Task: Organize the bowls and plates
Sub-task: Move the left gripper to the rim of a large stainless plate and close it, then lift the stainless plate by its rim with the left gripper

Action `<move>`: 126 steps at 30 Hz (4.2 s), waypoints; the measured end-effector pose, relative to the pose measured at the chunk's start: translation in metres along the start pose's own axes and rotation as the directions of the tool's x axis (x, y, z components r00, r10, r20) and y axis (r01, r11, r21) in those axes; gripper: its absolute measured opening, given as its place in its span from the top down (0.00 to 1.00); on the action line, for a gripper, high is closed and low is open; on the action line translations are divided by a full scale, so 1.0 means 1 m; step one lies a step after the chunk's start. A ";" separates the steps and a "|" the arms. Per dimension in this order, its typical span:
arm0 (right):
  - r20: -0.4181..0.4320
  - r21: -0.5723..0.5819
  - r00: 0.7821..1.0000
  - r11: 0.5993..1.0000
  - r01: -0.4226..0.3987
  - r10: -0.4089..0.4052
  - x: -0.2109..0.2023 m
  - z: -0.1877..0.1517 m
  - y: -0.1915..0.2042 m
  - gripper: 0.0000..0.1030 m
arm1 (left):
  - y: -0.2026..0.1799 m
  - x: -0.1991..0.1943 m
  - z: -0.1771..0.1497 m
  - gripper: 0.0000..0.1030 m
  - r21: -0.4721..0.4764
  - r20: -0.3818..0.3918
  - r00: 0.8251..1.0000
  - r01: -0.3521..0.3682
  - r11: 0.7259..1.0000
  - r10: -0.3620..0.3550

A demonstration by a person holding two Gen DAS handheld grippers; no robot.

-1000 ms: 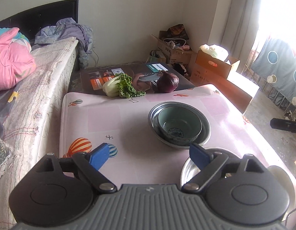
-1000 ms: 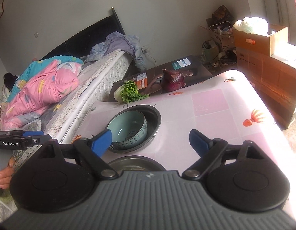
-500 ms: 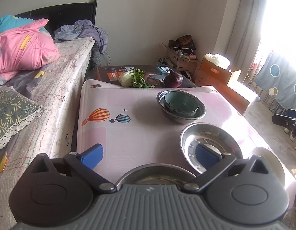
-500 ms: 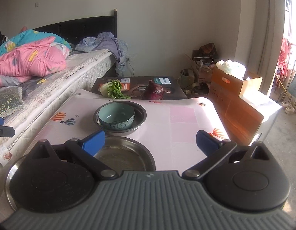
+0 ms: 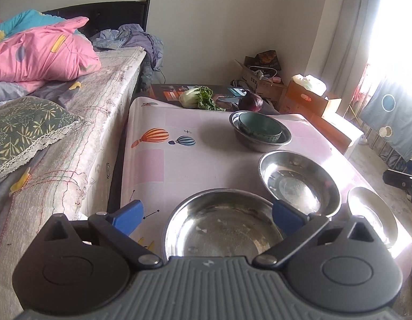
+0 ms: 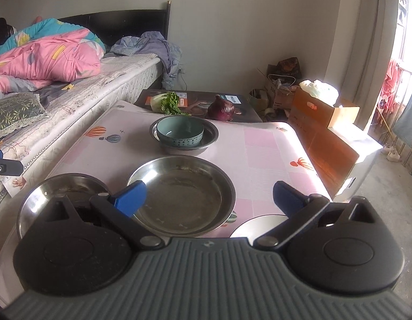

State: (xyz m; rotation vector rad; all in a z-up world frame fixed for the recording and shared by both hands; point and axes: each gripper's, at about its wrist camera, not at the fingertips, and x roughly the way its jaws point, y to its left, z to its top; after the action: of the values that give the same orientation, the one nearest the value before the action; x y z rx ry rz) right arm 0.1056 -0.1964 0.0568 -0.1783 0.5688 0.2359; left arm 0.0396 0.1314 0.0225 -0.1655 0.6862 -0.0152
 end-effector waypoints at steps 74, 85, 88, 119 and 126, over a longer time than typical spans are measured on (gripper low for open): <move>-0.195 0.250 0.913 0.919 -0.306 0.357 0.099 -0.093 0.072 0.77 | 0.017 0.052 -0.074 0.58 0.057 -0.206 0.978 0.044 0.997 -0.031; -0.205 0.250 0.912 0.920 -0.303 0.356 0.109 -0.092 0.078 0.80 | 0.016 0.057 -0.071 0.65 0.055 -0.189 0.981 0.055 0.997 -0.044; -0.205 0.254 0.911 0.919 -0.303 0.357 0.106 -0.092 0.076 0.80 | 0.014 0.054 -0.073 0.65 0.066 -0.196 0.979 0.067 0.996 -0.053; -0.213 0.243 0.916 0.927 -0.286 0.339 0.106 -0.098 0.077 0.80 | 0.008 0.064 -0.072 0.61 0.105 -0.211 0.977 0.054 0.993 -0.031; -0.212 0.260 0.915 0.922 -0.286 0.343 0.107 -0.099 0.076 0.80 | 0.005 0.066 -0.070 0.59 0.100 -0.209 0.977 0.049 0.994 -0.027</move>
State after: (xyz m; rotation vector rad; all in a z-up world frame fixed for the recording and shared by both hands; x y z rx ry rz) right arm 0.1220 -0.1282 -0.0916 0.1082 0.8759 0.4667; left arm 0.0462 0.1215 -0.0729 -0.0760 0.8891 -0.1060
